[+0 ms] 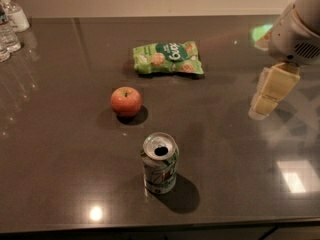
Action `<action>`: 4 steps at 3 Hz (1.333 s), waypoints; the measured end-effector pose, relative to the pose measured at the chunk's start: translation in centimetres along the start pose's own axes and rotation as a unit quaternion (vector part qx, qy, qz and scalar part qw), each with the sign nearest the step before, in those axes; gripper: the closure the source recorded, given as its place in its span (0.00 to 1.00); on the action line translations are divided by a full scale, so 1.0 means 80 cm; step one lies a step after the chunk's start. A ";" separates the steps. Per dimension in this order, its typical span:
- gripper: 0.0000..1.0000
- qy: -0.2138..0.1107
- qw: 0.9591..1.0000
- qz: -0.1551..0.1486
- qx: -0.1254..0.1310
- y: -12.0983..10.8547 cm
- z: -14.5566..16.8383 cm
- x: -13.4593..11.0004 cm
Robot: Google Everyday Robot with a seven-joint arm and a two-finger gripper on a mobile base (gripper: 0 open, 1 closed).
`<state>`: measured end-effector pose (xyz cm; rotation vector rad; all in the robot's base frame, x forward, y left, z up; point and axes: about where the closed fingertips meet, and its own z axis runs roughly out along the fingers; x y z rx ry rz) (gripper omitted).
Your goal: Move green rice chip bag near apple
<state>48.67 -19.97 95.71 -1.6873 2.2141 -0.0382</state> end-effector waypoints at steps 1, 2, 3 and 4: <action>0.00 -0.020 1.000 0.002 0.011 -0.034 0.023 -0.016; 0.00 -0.043 0.999 0.000 0.020 -0.074 0.046 -0.037; 0.00 -0.061 0.998 -0.001 0.020 -0.112 0.070 -0.060; 0.00 -0.080 0.997 -0.005 0.020 -0.149 0.097 -0.096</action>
Offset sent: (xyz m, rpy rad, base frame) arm 0.1229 0.0281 -0.0204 0.1206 -0.0999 0.0194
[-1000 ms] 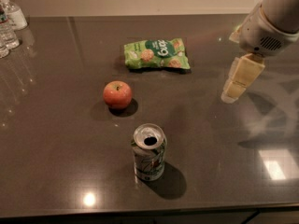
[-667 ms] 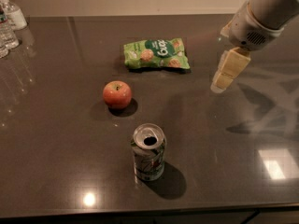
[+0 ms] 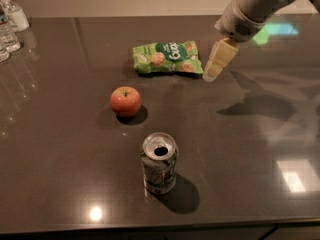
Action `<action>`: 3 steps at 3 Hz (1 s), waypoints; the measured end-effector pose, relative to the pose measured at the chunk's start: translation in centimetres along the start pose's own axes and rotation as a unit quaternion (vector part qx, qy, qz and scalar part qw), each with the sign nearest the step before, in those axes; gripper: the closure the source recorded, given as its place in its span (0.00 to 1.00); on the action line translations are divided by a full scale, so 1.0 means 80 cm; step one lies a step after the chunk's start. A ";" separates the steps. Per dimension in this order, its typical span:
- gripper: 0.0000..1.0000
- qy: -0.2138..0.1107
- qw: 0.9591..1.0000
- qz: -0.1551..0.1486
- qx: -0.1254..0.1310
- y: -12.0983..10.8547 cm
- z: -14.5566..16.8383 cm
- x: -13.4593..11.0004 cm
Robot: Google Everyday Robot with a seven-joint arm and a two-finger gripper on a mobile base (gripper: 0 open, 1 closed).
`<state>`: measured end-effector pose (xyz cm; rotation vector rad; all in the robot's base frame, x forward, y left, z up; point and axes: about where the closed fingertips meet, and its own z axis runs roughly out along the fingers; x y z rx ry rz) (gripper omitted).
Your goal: Move green rice chip bag near apple
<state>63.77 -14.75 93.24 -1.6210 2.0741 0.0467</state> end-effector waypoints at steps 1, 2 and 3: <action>0.00 -0.017 1.000 -0.002 -0.004 -0.027 0.035 -0.031; 0.00 -0.028 1.000 -0.004 -0.010 -0.045 0.074 -0.062; 0.00 -0.023 1.000 0.002 -0.018 -0.061 0.113 -0.078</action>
Offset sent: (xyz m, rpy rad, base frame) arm 0.0970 0.0840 -0.0303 0.0767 -0.0058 0.0445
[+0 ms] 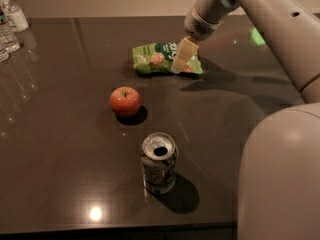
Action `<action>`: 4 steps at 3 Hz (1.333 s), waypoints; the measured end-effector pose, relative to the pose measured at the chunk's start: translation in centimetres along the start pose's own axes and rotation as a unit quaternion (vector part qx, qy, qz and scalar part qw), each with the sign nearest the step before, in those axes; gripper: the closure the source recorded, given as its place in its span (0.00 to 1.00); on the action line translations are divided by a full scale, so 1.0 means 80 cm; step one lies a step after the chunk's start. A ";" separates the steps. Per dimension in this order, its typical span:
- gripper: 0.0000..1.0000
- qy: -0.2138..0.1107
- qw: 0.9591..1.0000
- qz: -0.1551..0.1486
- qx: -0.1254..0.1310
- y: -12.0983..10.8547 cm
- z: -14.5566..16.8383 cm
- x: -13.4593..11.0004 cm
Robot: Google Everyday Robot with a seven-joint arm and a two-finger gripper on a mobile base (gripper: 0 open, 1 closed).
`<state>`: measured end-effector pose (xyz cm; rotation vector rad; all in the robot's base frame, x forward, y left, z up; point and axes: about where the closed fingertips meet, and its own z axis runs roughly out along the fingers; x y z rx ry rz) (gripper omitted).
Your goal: Move green rice chip bag near apple
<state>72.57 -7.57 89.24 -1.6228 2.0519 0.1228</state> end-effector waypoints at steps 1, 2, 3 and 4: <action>0.00 0.023 1.000 0.014 -0.009 -0.013 0.039 0.001; 0.00 0.048 0.998 0.027 -0.009 -0.021 0.065 0.007; 0.18 0.067 0.997 0.029 -0.009 -0.021 0.082 0.007; 0.41 0.077 0.997 0.025 -0.012 -0.016 0.089 0.004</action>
Offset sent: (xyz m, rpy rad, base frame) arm 0.0472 0.0079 -0.0597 -0.1196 0.0832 -0.1123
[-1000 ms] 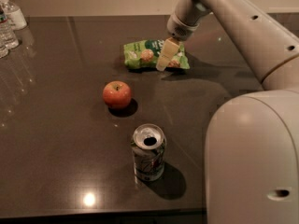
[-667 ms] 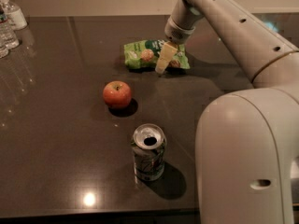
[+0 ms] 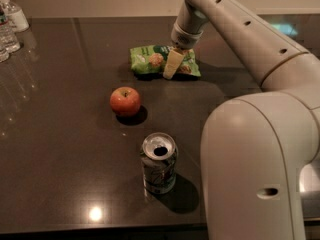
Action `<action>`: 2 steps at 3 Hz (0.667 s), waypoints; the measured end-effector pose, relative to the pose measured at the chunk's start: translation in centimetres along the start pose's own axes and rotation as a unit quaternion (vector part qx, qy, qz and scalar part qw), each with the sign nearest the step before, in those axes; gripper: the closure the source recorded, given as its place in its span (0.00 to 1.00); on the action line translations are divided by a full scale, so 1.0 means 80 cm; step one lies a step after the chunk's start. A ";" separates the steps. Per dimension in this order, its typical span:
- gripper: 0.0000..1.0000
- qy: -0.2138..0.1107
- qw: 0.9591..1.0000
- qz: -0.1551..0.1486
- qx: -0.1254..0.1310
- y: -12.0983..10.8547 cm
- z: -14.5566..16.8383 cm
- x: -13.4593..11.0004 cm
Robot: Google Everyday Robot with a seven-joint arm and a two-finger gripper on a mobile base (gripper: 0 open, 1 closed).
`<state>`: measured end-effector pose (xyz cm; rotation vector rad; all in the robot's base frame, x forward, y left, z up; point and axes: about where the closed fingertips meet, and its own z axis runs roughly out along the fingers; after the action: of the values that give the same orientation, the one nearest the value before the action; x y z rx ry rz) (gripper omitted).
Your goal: Move green rice chip bag near apple
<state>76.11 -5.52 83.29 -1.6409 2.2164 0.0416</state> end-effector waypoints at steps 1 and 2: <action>0.65 0.000 1.000 0.000 0.000 -0.001 -0.004 -0.001; 0.88 0.000 1.000 0.000 0.000 -0.002 -0.008 -0.003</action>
Offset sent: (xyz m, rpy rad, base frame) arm -0.0302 -0.0017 0.0456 -0.0294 -0.0778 -0.0050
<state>76.10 -5.52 83.95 -1.6405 2.2164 0.0414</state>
